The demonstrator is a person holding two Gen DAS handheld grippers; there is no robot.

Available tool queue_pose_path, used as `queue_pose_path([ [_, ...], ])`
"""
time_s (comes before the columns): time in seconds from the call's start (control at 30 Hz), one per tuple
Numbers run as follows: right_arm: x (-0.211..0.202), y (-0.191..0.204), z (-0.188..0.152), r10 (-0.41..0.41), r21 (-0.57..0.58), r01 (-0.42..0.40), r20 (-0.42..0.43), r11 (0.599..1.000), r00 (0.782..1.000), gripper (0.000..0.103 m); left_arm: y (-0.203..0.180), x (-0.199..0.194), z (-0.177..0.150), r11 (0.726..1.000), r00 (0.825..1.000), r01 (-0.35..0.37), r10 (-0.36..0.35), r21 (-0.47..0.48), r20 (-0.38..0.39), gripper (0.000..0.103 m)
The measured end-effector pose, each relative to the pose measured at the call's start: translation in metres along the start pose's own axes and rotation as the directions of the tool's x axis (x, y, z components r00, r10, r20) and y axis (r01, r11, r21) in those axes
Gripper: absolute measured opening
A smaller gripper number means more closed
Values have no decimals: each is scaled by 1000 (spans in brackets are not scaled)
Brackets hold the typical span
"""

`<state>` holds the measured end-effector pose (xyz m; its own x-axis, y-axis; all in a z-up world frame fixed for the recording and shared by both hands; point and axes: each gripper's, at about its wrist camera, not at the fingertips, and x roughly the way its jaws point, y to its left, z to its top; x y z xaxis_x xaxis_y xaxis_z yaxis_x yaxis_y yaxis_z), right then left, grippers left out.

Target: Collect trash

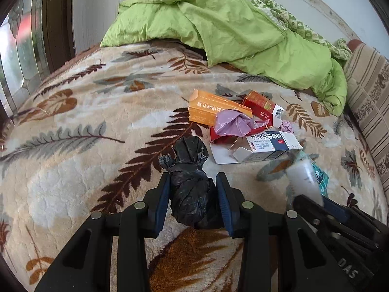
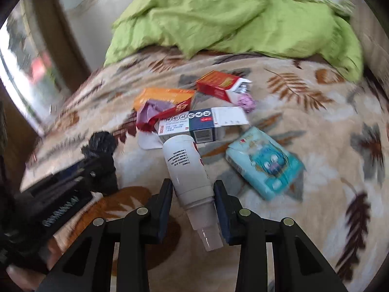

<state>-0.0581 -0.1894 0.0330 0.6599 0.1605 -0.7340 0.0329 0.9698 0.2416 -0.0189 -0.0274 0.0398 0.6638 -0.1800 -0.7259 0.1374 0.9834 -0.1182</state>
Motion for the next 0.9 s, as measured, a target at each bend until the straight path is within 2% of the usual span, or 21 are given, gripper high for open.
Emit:
queue_pose_path([
  [0.1, -19, 1, -9, -36, 29, 34, 73, 999, 997, 37, -4, -4, -1, 999, 999, -28, 27, 24, 23, 36],
  [0.2, -32, -3, -10, -11, 49, 5, 122, 999, 993, 37, -10, -9, -2, 998, 998, -47, 45, 49, 49, 36],
  [0.37, -41, -9, -6, -36, 59, 25, 186, 998, 982, 37, -19, -13, -1, 994, 996, -62, 55, 91, 77, 36],
  [0.9, -45, -19, 1, -12, 98, -11, 227, 995, 974, 37, -28, -14, -2, 994, 997, -25, 17, 109, 73, 36],
])
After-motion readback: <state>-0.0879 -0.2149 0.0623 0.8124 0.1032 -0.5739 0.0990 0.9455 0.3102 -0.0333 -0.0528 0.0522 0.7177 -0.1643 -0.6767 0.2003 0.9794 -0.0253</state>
